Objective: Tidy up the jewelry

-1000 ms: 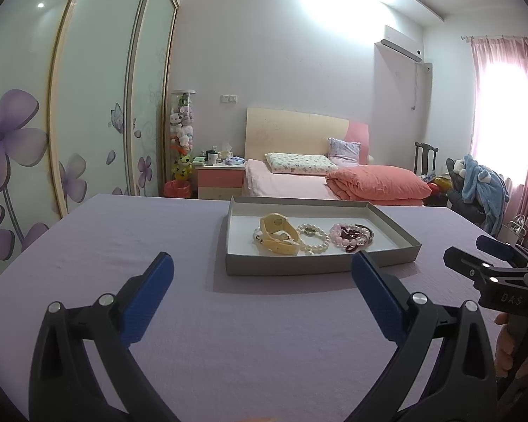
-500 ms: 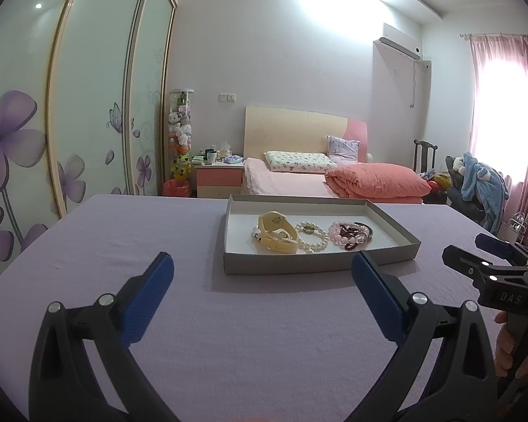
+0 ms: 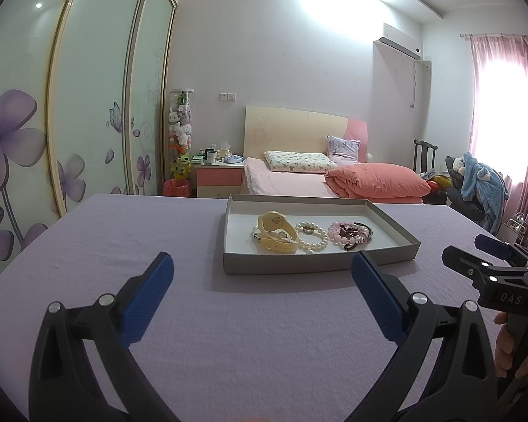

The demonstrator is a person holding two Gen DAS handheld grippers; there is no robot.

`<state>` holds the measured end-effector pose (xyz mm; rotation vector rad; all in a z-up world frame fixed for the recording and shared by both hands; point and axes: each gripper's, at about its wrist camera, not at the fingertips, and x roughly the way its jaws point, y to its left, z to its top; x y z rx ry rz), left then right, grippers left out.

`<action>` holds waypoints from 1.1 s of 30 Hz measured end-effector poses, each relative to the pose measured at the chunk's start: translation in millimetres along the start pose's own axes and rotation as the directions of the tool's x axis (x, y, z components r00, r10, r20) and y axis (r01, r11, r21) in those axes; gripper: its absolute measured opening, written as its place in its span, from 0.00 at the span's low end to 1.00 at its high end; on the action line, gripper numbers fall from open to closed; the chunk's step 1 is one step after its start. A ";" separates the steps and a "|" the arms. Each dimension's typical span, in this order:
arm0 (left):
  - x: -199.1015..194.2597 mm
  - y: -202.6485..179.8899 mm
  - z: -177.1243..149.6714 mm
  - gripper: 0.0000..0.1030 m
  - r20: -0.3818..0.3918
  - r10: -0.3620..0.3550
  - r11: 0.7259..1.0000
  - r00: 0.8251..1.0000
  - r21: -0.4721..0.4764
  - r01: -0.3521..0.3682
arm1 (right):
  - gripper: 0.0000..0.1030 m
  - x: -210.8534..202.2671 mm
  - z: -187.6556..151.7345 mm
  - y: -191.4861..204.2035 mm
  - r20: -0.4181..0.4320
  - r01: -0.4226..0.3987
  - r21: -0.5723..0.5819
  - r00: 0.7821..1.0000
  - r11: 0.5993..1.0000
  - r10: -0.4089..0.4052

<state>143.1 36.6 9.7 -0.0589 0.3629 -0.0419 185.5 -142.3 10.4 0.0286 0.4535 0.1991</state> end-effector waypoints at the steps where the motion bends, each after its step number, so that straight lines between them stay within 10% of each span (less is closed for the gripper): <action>1: 0.1 -0.5 -0.2 0.96 0.000 0.000 1.000 1.000 0.000 0.000 | 0.98 0.0 0.0 -0.1 0.000 0.000 0.000 1.000 1.000 0.000; 33: 0.9 -4.1 -3.7 0.96 -0.003 -0.004 1.000 1.000 0.001 0.004 | 0.98 0.3 0.3 -0.8 -0.003 -0.003 0.002 1.000 1.000 0.003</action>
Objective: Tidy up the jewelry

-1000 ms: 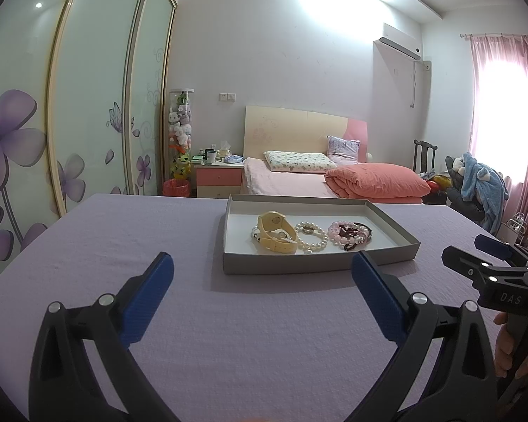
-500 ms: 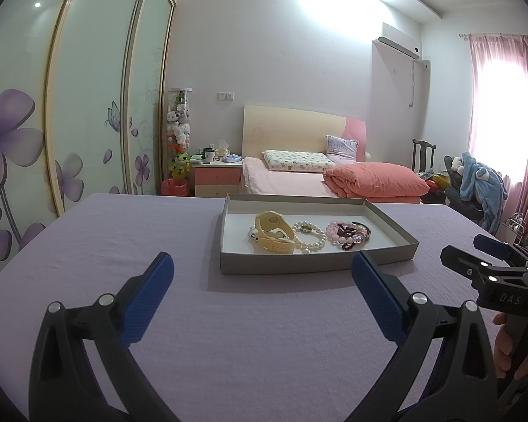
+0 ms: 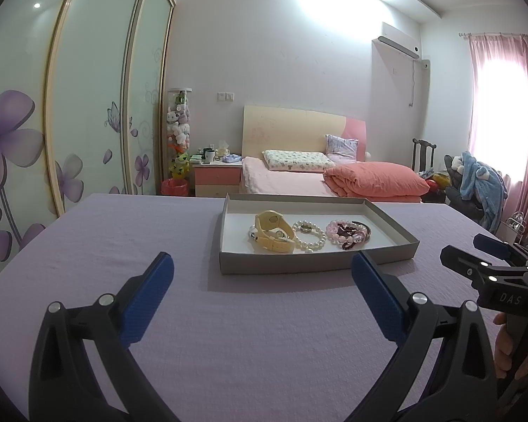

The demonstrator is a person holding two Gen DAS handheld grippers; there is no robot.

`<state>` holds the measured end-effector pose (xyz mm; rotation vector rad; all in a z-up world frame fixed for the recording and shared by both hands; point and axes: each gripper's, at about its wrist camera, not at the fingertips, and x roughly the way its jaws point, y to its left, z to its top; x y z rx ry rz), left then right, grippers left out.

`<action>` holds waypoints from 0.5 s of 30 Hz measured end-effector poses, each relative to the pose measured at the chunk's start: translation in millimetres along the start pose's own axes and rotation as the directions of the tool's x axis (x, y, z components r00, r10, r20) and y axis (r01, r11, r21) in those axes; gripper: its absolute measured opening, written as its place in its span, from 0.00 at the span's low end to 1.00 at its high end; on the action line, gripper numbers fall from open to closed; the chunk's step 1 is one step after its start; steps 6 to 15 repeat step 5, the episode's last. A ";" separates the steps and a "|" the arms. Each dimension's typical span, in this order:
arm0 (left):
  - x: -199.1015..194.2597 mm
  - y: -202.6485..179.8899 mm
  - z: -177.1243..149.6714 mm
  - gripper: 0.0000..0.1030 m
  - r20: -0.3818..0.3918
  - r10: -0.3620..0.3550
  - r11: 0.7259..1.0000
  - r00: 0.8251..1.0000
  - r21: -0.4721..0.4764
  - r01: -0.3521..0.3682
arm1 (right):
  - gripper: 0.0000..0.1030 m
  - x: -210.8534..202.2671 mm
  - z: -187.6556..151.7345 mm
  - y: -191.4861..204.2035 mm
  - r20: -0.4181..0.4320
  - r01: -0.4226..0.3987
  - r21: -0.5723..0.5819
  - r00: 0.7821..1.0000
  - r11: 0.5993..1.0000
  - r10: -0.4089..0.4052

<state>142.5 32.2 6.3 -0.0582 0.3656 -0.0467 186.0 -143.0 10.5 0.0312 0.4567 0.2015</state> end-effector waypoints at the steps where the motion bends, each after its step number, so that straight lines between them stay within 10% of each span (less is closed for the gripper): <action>1: -0.3 0.0 -0.2 0.96 0.000 -0.001 1.000 1.000 0.000 0.001 | 0.98 0.0 0.0 -0.1 0.000 0.000 0.000 1.000 1.000 0.000; 15: -0.3 -1.0 -0.5 0.96 0.000 0.001 1.000 1.000 0.003 -0.001 | 0.98 -0.1 0.1 -0.3 0.000 0.000 0.002 1.000 1.000 0.000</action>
